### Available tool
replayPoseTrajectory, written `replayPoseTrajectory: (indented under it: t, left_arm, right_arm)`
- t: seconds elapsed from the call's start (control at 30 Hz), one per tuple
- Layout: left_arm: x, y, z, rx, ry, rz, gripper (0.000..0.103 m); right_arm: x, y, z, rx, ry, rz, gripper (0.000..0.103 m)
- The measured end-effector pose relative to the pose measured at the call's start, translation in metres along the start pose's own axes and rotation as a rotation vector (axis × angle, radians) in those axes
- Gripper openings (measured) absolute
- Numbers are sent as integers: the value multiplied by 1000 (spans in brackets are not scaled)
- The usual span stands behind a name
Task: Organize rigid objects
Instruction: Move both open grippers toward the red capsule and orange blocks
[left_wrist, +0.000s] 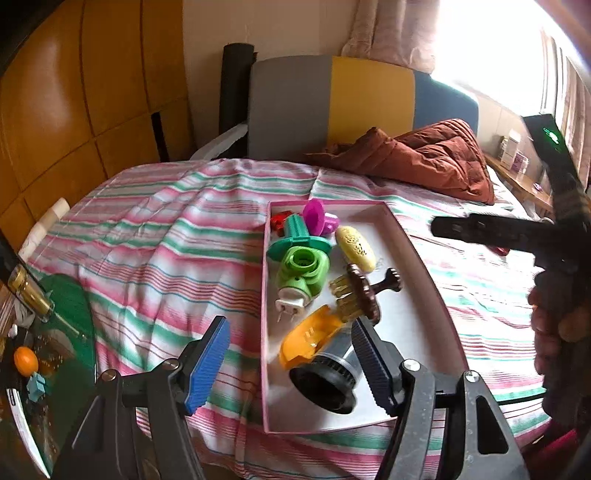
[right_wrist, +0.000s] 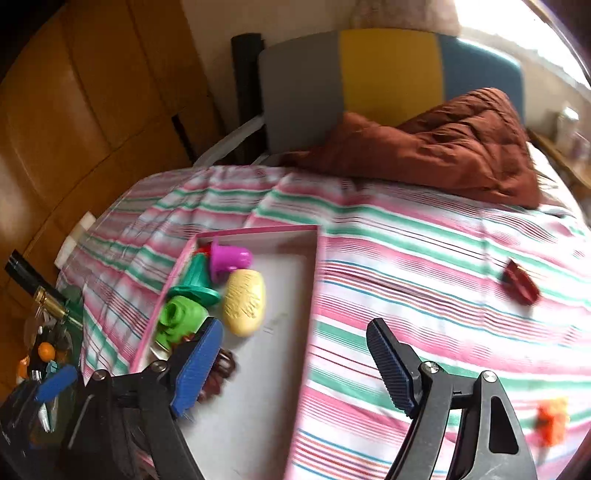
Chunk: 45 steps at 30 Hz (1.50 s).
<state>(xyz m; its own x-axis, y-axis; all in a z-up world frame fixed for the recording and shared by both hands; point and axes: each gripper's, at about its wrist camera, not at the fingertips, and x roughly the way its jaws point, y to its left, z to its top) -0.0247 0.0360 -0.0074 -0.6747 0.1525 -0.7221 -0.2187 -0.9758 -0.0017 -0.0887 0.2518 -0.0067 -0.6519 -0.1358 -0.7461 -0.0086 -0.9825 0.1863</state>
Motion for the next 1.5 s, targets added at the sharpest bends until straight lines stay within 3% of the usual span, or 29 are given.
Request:
replayPoseTrajectory:
  t: [0.63,0.87,1.0,1.5]
  left_arm:
    - [-6,-71,19,151,-30,-71,69]
    - [-1,-106,26,218,-25,-110,69]
    - [5,-127,29,245,-12,-135,69]
    - [34,-189,41,334,28,-185,69]
  right_arm:
    - [-83,-192,-50,271,-12,-305,81]
    - [-85,-246,-77,422,13,-331,82]
    - [-82,-263,-82,513,35,-339,81]
    - [-82,-275,-94,639,139,-302,81]
